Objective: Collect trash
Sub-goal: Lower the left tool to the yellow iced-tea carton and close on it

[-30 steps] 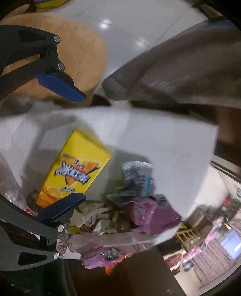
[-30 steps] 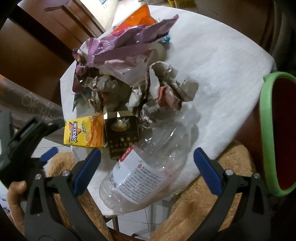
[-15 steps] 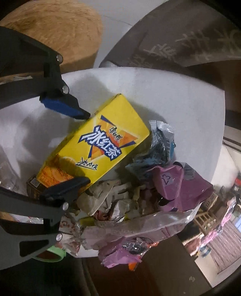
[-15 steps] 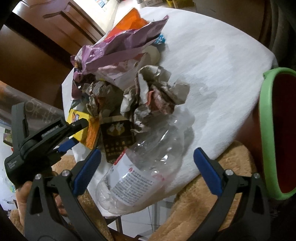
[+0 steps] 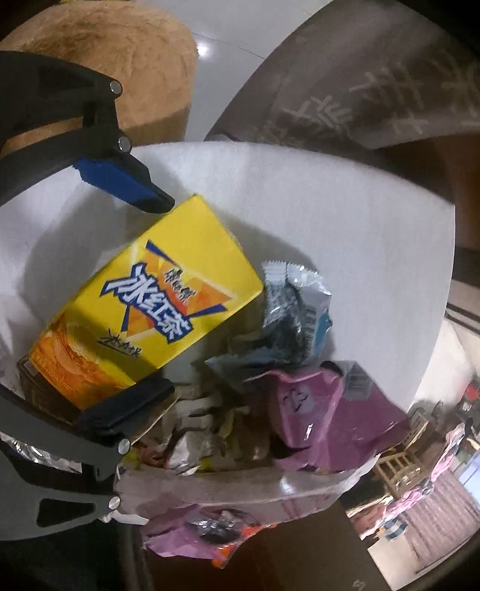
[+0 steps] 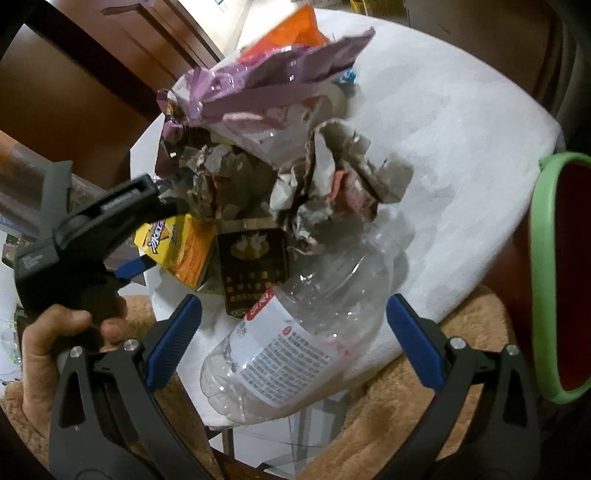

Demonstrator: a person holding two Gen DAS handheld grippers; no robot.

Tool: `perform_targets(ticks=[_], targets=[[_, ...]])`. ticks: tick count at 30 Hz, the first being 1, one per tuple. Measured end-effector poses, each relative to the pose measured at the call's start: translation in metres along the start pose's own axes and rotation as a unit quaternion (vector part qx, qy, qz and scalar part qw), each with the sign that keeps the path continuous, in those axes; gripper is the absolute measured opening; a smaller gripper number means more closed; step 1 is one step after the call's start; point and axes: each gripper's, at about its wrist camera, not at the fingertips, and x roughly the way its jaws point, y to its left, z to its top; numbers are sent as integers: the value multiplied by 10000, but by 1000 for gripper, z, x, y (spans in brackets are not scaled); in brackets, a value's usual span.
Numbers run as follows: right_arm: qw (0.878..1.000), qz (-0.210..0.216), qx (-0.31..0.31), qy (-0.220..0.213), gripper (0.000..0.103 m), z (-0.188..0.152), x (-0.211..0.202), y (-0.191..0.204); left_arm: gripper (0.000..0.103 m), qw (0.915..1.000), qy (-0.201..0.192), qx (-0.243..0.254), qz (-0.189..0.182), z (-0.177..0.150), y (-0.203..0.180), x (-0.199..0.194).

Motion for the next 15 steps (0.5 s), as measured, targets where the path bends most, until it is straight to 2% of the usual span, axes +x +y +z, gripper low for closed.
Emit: perform_targets(ticks=[8, 12, 15], targets=[[9998, 42, 86, 155, 99, 2, 9, -2, 66, 9978, -103, 556, -339, -8, 0, -8], [9996, 51, 100, 263, 99, -1, 19, -2, 65, 9960, -235, 766, -388, -11, 4, -24], [9990, 44, 204, 404, 99, -6, 30, -3, 65, 9930, -500, 1015, -351, -15, 8, -45]])
